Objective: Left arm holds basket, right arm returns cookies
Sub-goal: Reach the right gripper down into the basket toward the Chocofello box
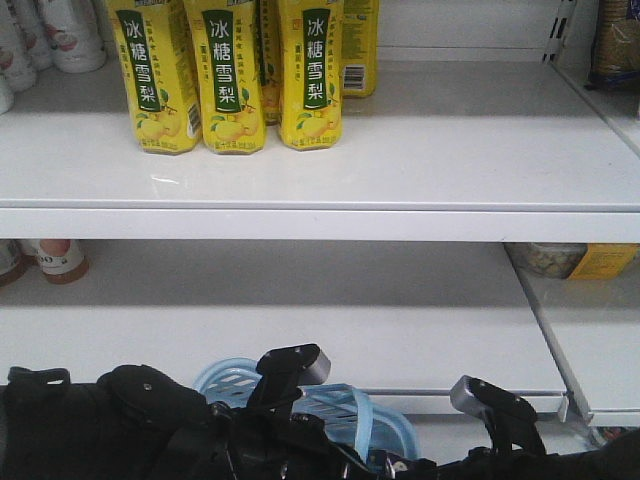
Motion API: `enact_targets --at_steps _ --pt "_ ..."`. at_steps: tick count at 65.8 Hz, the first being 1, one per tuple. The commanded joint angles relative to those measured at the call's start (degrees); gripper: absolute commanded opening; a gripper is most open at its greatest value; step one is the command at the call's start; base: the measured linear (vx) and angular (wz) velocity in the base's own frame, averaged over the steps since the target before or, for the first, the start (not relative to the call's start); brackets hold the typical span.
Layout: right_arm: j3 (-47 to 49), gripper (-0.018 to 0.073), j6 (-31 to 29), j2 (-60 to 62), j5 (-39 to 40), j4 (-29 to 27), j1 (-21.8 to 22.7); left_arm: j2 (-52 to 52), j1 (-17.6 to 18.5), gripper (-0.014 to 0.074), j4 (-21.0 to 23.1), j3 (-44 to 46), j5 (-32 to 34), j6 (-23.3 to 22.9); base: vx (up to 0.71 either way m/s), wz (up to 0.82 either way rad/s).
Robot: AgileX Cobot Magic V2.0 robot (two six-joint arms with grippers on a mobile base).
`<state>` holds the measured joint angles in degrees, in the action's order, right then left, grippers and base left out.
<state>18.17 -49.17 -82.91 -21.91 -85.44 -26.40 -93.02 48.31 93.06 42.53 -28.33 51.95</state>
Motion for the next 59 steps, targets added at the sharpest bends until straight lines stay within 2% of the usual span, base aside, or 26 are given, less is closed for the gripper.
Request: enact_targets --at_steps 1,30,36,44,59 --pt "1.24 0.0509 -2.98 -0.14 -2.48 -3.14 -0.14 2.56 0.33 -0.0006 1.84 1.50 -2.01 0.39 0.00 0.00" --pt "1.24 0.0509 -12.75 -6.48 -5.55 -12.62 -0.14 2.56 0.33 -0.0006 1.84 1.50 -2.01 0.39 0.00 0.00" --pt "1.24 0.0509 -17.19 -8.57 -7.13 -16.51 -0.14 2.56 0.33 -0.0006 1.84 1.50 -2.01 0.39 0.00 0.00" --pt "1.69 0.0509 -20.40 -10.87 -10.08 -16.67 -0.14 2.56 0.33 -0.0006 1.84 1.50 -2.01 0.39 0.00 0.00" --pt "1.87 0.0509 -20.80 -12.41 -9.80 -16.72 -0.14 2.56 0.33 -0.0006 1.84 1.50 -2.01 0.39 0.00 0.00"
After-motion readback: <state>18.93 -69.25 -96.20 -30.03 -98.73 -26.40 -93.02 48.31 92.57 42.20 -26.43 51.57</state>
